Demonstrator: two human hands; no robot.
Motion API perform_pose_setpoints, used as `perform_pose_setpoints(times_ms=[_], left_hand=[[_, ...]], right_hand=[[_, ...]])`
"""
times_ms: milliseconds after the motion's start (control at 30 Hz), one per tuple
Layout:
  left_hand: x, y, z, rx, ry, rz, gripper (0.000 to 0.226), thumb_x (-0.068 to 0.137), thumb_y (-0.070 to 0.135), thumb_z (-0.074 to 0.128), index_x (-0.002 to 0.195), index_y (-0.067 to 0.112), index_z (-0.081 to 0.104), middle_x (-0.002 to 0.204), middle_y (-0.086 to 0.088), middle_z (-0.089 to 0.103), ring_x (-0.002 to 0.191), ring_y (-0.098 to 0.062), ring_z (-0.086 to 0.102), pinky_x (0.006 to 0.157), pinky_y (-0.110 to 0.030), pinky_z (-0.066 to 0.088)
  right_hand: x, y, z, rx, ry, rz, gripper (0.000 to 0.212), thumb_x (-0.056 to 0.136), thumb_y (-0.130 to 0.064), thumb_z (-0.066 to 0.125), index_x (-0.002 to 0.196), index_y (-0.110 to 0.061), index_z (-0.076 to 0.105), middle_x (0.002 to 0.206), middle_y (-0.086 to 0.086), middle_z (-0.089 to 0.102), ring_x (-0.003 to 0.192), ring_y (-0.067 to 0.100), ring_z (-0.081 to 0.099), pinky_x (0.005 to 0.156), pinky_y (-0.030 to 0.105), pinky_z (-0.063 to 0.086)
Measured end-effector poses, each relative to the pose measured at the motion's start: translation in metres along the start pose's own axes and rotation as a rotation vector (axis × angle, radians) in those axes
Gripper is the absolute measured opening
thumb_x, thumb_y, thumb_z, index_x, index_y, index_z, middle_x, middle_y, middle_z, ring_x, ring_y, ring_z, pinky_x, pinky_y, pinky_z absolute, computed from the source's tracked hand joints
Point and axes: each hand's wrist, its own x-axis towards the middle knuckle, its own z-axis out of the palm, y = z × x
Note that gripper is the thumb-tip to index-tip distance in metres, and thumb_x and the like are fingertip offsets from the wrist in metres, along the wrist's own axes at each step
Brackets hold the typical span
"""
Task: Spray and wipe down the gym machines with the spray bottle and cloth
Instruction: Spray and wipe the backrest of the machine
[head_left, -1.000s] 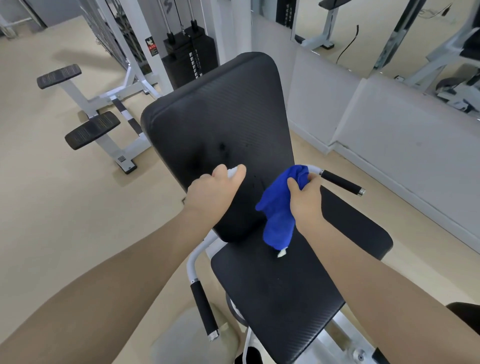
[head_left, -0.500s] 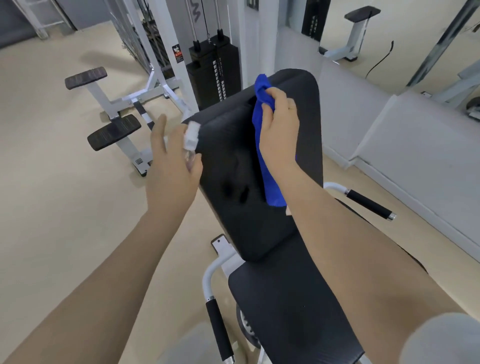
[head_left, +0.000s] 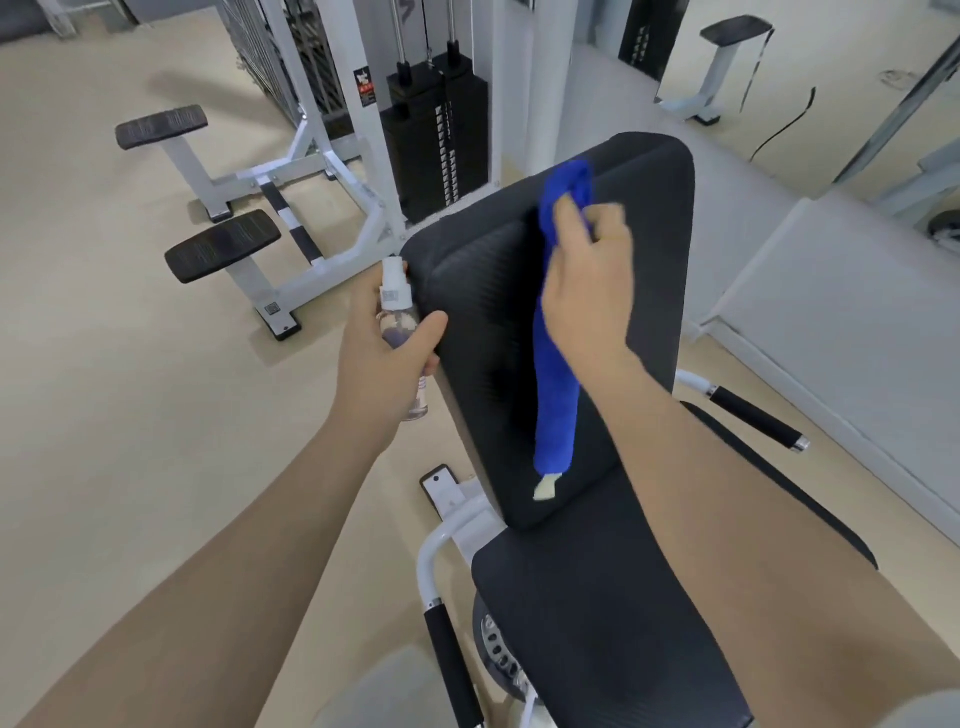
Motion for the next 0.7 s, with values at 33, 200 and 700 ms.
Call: perform_pose_setpoints(times_ms=[33, 200, 700], left_hand=[[0.0, 0.0, -0.001, 0.009, -0.007, 0.006, 0.038, 0.086, 0.009, 0.061, 0.106, 0.037, 0.047, 0.073, 0.003, 0.054, 0.055, -0.015, 0.049, 0.053, -0.023, 0.049], [-0.001, -0.001, -0.003, 0.056, -0.024, 0.051, 0.038, 0.087, 0.011, 0.061, 0.092, 0.046, 0.048, 0.065, 0.005, 0.051, 0.056, -0.014, 0.047, 0.053, -0.033, 0.046], [0.008, -0.005, -0.018, 0.057, -0.04, -0.042, 0.023, 0.085, 0.018, 0.065, 0.103, 0.026, 0.054, 0.072, -0.005, 0.05, 0.057, -0.016, 0.049, 0.05, -0.029, 0.046]], right_hand=[[0.008, 0.001, -0.002, 0.036, 0.008, 0.119, 0.044, 0.085, 0.001, 0.043, 0.127, -0.006, 0.053, 0.105, 0.016, 0.051, 0.083, 0.029, 0.051, 0.066, 0.035, 0.046], [-0.02, -0.048, 0.002, 0.11, -0.156, -0.025, 0.04, 0.087, -0.005, 0.045, 0.127, -0.008, 0.053, 0.106, 0.017, 0.051, 0.069, 0.027, 0.05, 0.06, 0.03, 0.038], [0.029, -0.078, -0.019, -0.281, -0.421, 0.001, 0.031, 0.095, -0.019, 0.036, 0.117, -0.015, 0.056, 0.119, 0.011, 0.046, 0.079, 0.031, 0.052, 0.065, 0.031, 0.035]])
